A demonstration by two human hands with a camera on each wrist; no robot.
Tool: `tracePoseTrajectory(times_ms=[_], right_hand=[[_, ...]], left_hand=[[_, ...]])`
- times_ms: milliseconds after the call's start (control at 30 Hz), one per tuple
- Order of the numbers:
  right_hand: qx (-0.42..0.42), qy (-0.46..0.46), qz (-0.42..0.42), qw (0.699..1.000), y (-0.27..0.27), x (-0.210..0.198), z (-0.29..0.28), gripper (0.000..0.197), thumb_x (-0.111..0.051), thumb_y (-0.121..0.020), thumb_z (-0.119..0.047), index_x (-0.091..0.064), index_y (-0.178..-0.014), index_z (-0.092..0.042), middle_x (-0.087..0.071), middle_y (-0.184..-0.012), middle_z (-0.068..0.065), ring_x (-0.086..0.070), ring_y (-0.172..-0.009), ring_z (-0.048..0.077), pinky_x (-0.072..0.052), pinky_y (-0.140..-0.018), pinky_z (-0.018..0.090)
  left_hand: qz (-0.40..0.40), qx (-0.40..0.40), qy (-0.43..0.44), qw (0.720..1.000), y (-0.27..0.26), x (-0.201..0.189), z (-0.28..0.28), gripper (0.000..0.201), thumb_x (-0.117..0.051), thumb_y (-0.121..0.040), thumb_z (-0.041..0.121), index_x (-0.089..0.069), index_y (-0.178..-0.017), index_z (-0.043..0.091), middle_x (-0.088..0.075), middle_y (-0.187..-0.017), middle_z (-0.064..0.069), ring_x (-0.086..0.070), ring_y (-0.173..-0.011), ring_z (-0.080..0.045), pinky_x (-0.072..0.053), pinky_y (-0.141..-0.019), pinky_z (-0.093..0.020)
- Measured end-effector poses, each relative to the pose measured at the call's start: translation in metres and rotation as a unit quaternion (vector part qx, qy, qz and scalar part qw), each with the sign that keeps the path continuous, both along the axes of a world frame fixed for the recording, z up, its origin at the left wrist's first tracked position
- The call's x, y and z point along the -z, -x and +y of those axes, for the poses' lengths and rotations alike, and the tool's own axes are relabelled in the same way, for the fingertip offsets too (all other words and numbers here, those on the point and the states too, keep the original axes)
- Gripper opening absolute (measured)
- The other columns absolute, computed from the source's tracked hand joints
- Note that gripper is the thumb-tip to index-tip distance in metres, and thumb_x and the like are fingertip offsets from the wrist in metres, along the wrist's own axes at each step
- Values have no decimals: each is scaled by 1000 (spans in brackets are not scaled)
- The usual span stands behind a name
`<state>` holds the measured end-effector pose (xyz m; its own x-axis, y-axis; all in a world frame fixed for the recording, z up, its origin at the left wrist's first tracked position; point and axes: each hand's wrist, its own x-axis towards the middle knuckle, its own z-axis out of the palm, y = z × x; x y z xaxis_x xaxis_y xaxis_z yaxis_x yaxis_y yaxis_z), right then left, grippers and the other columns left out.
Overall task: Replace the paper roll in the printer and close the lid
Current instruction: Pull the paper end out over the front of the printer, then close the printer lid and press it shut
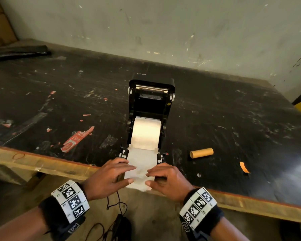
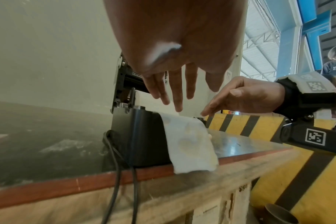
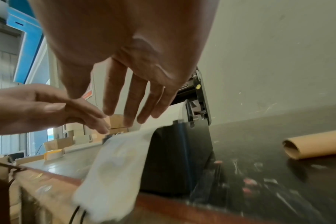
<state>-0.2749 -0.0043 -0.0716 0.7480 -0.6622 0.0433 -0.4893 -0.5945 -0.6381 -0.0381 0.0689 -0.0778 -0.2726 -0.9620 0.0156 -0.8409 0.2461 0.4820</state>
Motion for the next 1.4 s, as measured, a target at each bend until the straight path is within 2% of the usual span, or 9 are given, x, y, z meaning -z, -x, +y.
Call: tracePoseTrajectory(times_ms=[133,367,500,700,800,1033,1133,1266,1400], right_hand=[[43,45,-62,996,-7,-26,-47,48,-51,-81,-57,-62,-118,-29,-64,-119,-11,-47,-117,-3,-42,-104,29],[155,222,-179,946,-35,-88,-142,33,-66,-86,-20,-63,-118,-20,-65,-116,-3,-52,-114,5,-42,-101,24],[238,261,-175,919,-48,-113,-179,41,-65,-86,-22,-56,-126,-22,-56,-124,-2,-45,-120,10,-37,-104,29],[272,157,-13,949,-55,-121,-198,56,-53,-91,-42,-34,-142,-26,-36,-149,5,-23,-140,20,-19,-114,37],[269,126,-67,953,-54,-112,-190,56,-55,-90,-41,-36,-141,-26,-43,-143,4,-30,-137,16,-27,-114,36],[300,137,-211,920,-38,-102,-139,31,-68,-81,-28,-62,-111,-31,-58,-103,-19,-59,-104,8,-52,-92,37],[303,92,-225,922,-30,-90,-115,44,-75,-75,-27,-51,-106,-46,-60,-108,-12,-57,-103,2,-50,-90,27],[285,39,-183,940,-23,-73,-88,62,-74,-76,-31,-41,-127,-42,-51,-120,-7,-51,-109,4,-39,-82,10],[255,-30,-128,958,-13,-53,-69,71,-71,-76,-41,-32,-136,-43,-38,-140,-3,-39,-127,11,-38,-102,28]], left_hand=[[70,-55,46,995,-25,-22,-42,79,-20,-73,82,-46,-131,35,-41,-131,17,-33,-122,9,-31,-105,-18],[98,-82,226,966,-70,-89,-137,68,-33,-83,67,-49,-130,21,-44,-124,14,-26,-119,20,-14,-102,2],[124,-119,266,949,-85,-114,-185,64,-39,-81,57,-44,-134,22,-42,-129,14,-31,-125,2,-21,-104,-10],[164,-93,118,975,-89,-110,-230,96,-27,-66,88,-21,-144,32,-34,-146,9,-23,-137,-6,-23,-116,-34],[185,-99,61,976,-81,-99,-226,92,-31,-68,85,-14,-145,38,-30,-151,4,-23,-139,-7,-21,-114,-29],[309,-172,99,930,-56,-106,-159,44,-51,-78,64,-46,-118,45,-55,-121,22,-46,-117,12,-36,-105,-28],[317,-206,110,919,-42,-102,-124,35,-63,-77,50,-49,-110,49,-58,-118,24,-49,-115,10,-36,-101,-24],[303,-251,74,916,-29,-93,-85,53,-71,-77,37,-49,-125,35,-56,-122,19,-50,-117,1,-36,-101,-26],[265,-265,103,921,-18,-82,-61,57,-74,-76,28,-50,-128,31,-54,-123,15,-47,-116,-1,-31,-92,-4]])
